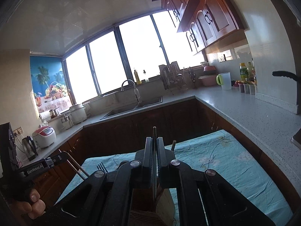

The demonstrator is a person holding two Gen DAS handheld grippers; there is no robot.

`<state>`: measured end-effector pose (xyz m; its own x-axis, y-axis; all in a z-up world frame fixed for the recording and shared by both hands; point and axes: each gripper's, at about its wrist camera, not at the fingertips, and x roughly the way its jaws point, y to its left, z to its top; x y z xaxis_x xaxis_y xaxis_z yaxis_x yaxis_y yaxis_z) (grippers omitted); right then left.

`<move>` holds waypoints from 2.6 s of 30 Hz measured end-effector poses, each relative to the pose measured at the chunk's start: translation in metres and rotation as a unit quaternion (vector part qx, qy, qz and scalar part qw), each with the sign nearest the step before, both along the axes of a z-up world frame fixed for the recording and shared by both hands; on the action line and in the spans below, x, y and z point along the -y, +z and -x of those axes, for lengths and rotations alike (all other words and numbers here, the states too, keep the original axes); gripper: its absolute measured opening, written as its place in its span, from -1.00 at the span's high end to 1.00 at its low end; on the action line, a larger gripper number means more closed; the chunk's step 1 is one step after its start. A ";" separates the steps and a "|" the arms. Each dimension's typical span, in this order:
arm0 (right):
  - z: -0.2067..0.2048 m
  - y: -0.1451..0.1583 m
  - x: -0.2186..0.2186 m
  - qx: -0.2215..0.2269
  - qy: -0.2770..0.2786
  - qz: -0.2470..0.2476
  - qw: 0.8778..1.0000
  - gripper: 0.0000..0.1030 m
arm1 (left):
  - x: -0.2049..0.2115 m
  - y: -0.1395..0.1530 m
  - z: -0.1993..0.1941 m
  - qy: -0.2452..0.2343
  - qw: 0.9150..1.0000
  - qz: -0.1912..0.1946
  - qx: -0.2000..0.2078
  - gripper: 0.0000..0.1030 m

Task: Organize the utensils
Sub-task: 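Carry the left gripper's chopstick over the caddy while the right gripper lowers its chopstick in, then open both grippers to drop the chopsticks into the wooden caddy, then move both open grippers back down to the chopsticks on the tablecloth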

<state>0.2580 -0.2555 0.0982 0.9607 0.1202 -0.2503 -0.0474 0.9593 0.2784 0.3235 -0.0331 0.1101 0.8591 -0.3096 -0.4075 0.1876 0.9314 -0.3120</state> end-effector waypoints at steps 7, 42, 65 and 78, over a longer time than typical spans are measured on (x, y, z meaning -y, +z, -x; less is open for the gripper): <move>-0.009 -0.021 0.001 -0.039 0.009 -0.007 0.999 0.91 | 0.010 -0.010 -0.003 -0.007 1.000 -0.023 -0.017 0.90; 0.047 -0.001 0.020 -0.002 0.019 -0.056 0.998 -0.93 | -0.048 -0.009 0.062 0.046 0.998 0.007 -0.036 -0.47; 0.129 -0.069 0.027 -0.099 0.012 -0.056 0.993 -0.94 | -0.069 -0.084 0.152 0.054 0.991 -0.017 -0.121 -0.48; 0.130 -0.095 0.000 -0.143 0.035 -0.037 0.988 -0.93 | -0.059 -0.115 0.160 0.042 0.984 -0.046 -0.169 -0.48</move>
